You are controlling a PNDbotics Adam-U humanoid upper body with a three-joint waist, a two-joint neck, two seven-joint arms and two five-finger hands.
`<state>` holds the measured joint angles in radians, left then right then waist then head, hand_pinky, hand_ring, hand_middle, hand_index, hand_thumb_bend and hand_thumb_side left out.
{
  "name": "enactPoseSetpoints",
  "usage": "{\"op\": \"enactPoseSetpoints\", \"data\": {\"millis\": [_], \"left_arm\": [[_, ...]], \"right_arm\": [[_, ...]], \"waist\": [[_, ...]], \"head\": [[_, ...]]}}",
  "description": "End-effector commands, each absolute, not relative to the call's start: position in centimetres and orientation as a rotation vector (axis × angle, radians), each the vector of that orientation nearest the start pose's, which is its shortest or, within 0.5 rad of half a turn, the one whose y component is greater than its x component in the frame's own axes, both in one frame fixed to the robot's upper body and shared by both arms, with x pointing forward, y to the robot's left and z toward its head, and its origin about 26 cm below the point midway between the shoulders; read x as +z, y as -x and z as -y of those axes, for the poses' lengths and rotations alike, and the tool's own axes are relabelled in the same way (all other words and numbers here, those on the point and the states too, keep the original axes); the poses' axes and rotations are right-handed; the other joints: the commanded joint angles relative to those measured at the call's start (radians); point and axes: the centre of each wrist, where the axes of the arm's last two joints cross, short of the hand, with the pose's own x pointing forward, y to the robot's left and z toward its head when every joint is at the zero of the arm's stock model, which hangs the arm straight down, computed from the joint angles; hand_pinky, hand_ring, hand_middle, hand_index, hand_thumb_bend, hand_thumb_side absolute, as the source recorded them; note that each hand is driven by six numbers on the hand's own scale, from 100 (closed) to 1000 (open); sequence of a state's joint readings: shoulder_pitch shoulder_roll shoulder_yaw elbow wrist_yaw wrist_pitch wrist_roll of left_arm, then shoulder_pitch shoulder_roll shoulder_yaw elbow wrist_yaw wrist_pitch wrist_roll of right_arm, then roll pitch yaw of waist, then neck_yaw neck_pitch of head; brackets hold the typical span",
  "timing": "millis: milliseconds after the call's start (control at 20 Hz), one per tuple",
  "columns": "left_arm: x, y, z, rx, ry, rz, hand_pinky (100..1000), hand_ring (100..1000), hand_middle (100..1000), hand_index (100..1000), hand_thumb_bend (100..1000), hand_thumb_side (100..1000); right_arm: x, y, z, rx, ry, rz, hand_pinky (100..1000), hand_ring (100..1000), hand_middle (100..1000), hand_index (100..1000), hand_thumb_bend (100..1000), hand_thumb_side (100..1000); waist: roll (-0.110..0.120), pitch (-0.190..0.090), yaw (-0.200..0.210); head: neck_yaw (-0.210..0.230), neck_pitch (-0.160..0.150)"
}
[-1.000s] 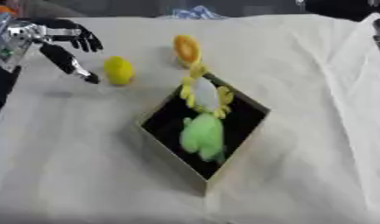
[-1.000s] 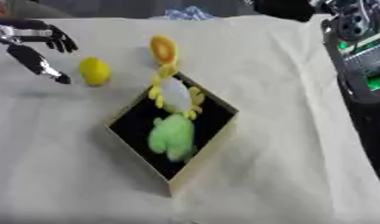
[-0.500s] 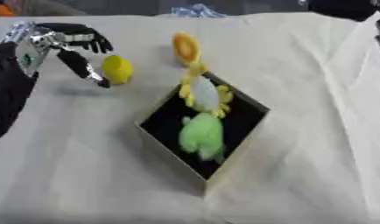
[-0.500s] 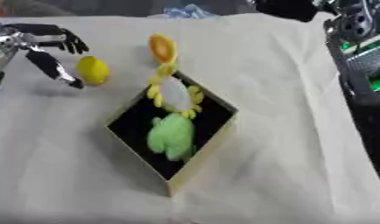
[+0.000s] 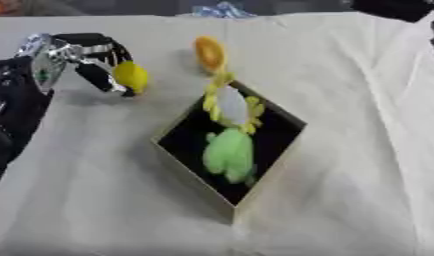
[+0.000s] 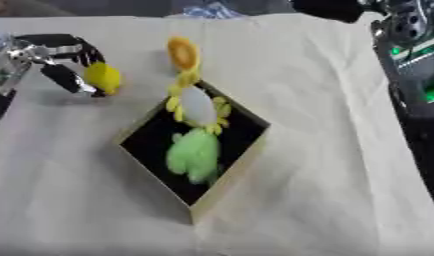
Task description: Pick up objects on the table and place them in the box.
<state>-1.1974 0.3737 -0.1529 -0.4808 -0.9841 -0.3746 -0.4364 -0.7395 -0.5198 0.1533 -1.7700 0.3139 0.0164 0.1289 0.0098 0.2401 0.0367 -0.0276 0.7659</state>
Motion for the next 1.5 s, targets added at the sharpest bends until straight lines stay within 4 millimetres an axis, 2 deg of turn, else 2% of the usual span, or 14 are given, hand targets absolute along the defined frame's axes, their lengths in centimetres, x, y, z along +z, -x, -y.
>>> {"op": "enactPoseSetpoints", "data": {"millis": [50, 150, 250, 300, 350, 400, 450, 550, 650, 800, 950, 1100, 1250, 1500], "left_arm": [[21.4, -52.1, -26.3, -1.649, -0.75, 1.313, 759, 695, 642, 805, 405, 502], [21.5, -52.1, -26.2, -1.635, -0.752, 1.324, 748, 680, 626, 772, 340, 461], [21.5, -52.1, -26.0, -1.637, -0.752, 1.323, 734, 652, 598, 741, 262, 359], [21.5, -52.1, -26.0, -1.641, -0.752, 1.321, 724, 634, 574, 716, 204, 271], [21.6, -52.1, -25.9, -1.646, -0.752, 1.322, 723, 631, 570, 712, 198, 260], [21.8, -52.0, -25.8, -1.649, -0.756, 1.329, 710, 611, 545, 683, 169, 162], [22.1, -52.0, -25.7, -1.651, -0.763, 1.341, 708, 608, 543, 679, 165, 143], [23.0, -51.9, -25.0, -1.664, -0.77, 1.393, 707, 609, 540, 679, 144, 134], [25.0, -51.4, -23.6, -1.693, -0.776, 1.501, 711, 610, 536, 678, 126, 110], [28.6, -50.0, -20.5, -1.764, -0.759, 1.682, 716, 609, 532, 677, 121, 100], [31.3, -47.7, -16.6, -1.918, -0.725, 1.801, 714, 617, 542, 681, 185, 100], [31.6, -45.4, -13.1, -2.121, -0.667, 1.816, 712, 623, 554, 688, 228, 100], [30.8, -43.3, -10.4, -2.293, -0.557, 1.787, 712, 626, 560, 692, 243, 100], [29.9, -41.4, -8.8, -2.409, -0.456, 1.687, 714, 629, 564, 694, 242, 117]], "right_arm": [[30.7, -35.2, 22.9, 0.974, 0.608, 2.341, 887, 871, 664, 809, 100, 308], [30.7, -35.2, 22.9, 0.971, 0.609, 2.341, 887, 870, 664, 809, 100, 306], [30.6, -35.3, 22.9, 0.97, 0.61, 2.341, 887, 870, 664, 809, 100, 305], [30.6, -35.2, 22.9, 0.97, 0.61, 2.342, 887, 870, 665, 809, 100, 305], [30.6, -35.2, 22.8, 0.969, 0.611, 2.343, 887, 870, 665, 809, 100, 305], [30.7, -35.2, 22.8, 0.968, 0.611, 2.344, 887, 870, 665, 809, 100, 304], [30.7, -35.2, 22.8, 0.967, 0.612, 2.345, 886, 870, 665, 809, 100, 304], [30.7, -35.2, 22.8, 0.967, 0.613, 2.345, 886, 869, 665, 809, 100, 304], [30.7, -35.2, 22.8, 0.966, 0.615, 2.345, 886, 869, 665, 808, 100, 303], [30.7, -35.2, 22.8, 0.967, 0.615, 2.348, 886, 869, 665, 808, 100, 300], [30.7, -35.2, 22.7, 0.968, 0.613, 2.352, 886, 868, 665, 808, 100, 297], [30.8, -35.2, 22.6, 0.969, 0.613, 2.354, 886, 868, 665, 808, 100, 296], [30.8, -35.2, 22.6, 0.969, 0.615, 2.355, 886, 868, 665, 808, 100, 296], [30.7, -35.2, 22.6, 0.967, 0.615, 2.355, 886, 868, 665, 808, 100, 296]], "waist": [[-0.002, -0.018, -0.001], [-0.002, -0.018, -0.001], [-0.002, -0.019, -0.001], [-0.002, -0.019, -0.001], [-0.003, -0.02, -0.001], [-0.003, -0.02, -0.001], [-0.002, -0.021, -0.001], [-0.002, -0.022, 0.0], [-0.002, -0.023, 0.0], [-0.001, -0.026, 0.001], [0.002, -0.029, 0.002], [0.004, -0.031, -0.001], [0.007, -0.031, -0.003], [0.011, -0.032, -0.001]], "head": [[0.003, 0.004], [0.003, 0.004], [0.002, 0.004], [0.002, 0.004], [0.001, 0.004], [0.0, 0.004], [-0.001, 0.004], [-0.002, 0.004], [-0.004, 0.004], [-0.004, 0.004], [-0.002, 0.004], [-0.001, 0.004], [-0.001, 0.004], [-0.001, 0.004]]}}
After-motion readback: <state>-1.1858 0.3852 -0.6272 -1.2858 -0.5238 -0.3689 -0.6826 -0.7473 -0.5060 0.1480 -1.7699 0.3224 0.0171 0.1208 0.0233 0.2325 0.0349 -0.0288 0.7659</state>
